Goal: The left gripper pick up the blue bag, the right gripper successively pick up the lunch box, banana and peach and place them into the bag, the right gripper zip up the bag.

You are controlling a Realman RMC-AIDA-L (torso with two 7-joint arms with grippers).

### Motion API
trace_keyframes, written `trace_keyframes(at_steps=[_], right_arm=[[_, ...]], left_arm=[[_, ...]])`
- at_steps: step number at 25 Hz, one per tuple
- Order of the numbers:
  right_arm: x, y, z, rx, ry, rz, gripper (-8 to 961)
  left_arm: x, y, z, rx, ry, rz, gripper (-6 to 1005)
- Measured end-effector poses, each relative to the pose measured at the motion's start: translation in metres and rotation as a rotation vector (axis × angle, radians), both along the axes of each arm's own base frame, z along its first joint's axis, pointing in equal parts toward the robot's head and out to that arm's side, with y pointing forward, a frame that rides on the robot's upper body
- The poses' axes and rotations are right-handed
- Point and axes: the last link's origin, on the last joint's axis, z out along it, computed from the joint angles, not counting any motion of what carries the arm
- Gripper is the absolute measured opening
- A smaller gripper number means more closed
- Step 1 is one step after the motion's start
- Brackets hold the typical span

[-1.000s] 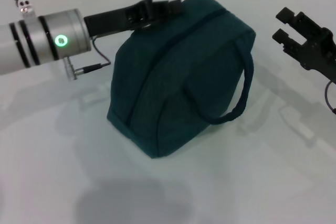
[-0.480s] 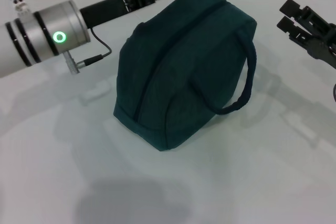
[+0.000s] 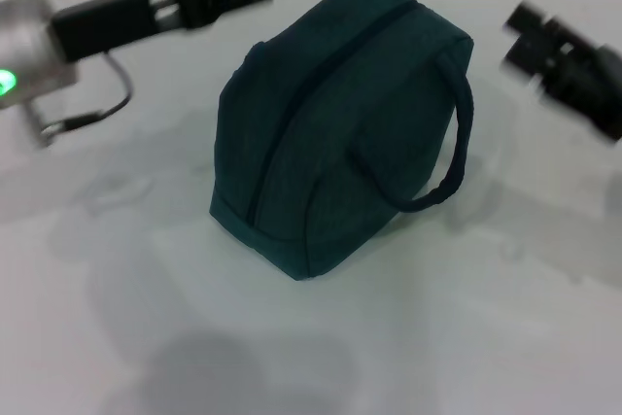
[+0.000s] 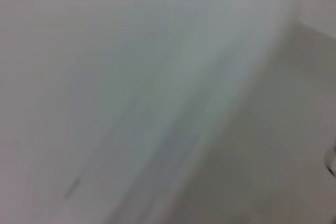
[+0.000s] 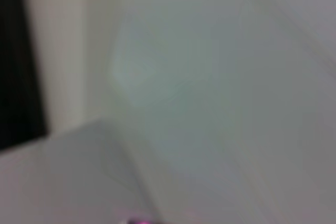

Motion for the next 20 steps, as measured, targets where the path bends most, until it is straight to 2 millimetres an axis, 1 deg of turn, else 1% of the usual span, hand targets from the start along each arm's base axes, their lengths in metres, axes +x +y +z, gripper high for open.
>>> trace_keyframes(at_steps=[3, 7, 13, 16, 20], right_arm=[[-0.006, -0.007, -0.014, 0.011, -0.146, 0.146, 873], [-0.010, -0.014, -0.038, 0.007, -0.299, 0.272, 873], [-0.018, -0.020, -0.069, -0.050, -0.433, 0.367, 872], [-0.018, -0.021, -0.074, -0.062, -0.460, 0.375, 872], [-0.017, -0.020, -0.075, -0.063, -0.464, 0.372, 872]], left_arm=[[-0.012, -0.026, 0.014, 0.000, 0.095, -0.144, 707], [-0.037, -0.055, 0.018, -0.008, 0.217, -0.209, 869], [-0.060, -0.086, 0.015, 0.003, 0.236, -0.270, 876], [-0.067, -0.094, 0.014, 0.025, 0.240, -0.269, 875], [-0.072, -0.099, 0.012, 0.017, 0.239, -0.252, 873]])
